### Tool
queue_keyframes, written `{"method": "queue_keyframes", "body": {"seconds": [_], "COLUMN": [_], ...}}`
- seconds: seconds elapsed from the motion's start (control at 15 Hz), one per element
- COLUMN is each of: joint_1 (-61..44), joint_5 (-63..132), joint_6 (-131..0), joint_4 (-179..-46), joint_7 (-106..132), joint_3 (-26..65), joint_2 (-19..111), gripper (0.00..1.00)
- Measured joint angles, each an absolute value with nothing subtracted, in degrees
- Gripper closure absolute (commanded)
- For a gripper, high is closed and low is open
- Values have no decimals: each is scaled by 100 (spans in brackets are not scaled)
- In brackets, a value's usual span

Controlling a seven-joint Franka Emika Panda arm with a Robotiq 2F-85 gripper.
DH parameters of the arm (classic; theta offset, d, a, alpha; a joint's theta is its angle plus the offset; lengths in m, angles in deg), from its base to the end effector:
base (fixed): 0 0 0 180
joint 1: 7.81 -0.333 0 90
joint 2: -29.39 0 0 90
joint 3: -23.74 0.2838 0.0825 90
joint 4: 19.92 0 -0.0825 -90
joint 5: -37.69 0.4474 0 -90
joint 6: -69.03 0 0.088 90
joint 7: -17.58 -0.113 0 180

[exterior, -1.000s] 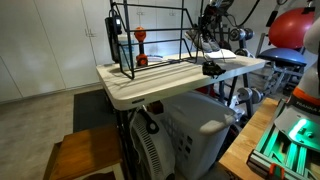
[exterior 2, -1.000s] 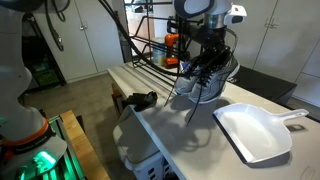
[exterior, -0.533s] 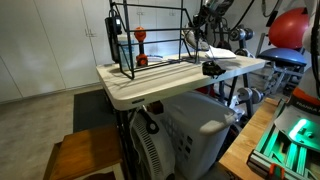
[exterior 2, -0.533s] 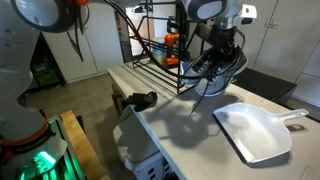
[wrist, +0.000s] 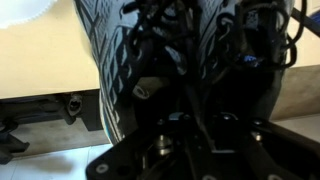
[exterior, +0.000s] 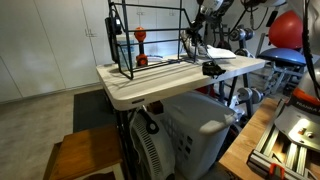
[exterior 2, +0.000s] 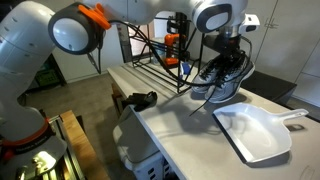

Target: Pick up the sneakers and move them forward on the table

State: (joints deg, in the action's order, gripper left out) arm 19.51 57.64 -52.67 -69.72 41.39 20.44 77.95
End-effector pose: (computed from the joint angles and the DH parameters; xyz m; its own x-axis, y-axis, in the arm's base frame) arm 0.7480 -0.3999 0.4095 0.8605 -0.2163 0.4612 -0.1806 -0.9761 -0.1208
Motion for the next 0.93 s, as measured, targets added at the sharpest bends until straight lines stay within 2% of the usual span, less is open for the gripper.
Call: {"method": "queue_keyframes", "body": {"seconds": [0.4, 0.53, 0.93], "joint_1": [1892, 1884, 1881], "joint_5": [5657, 5657, 5636], "joint_6": [-5265, -5265, -5251], "joint_4": [-6507, -6398, -6147], "joint_7": [4249, 4268, 4455], "joint_3": [2040, 2046, 2042], "joint_2": [8283, 8410, 8562], "gripper": [96, 57, 14]}}
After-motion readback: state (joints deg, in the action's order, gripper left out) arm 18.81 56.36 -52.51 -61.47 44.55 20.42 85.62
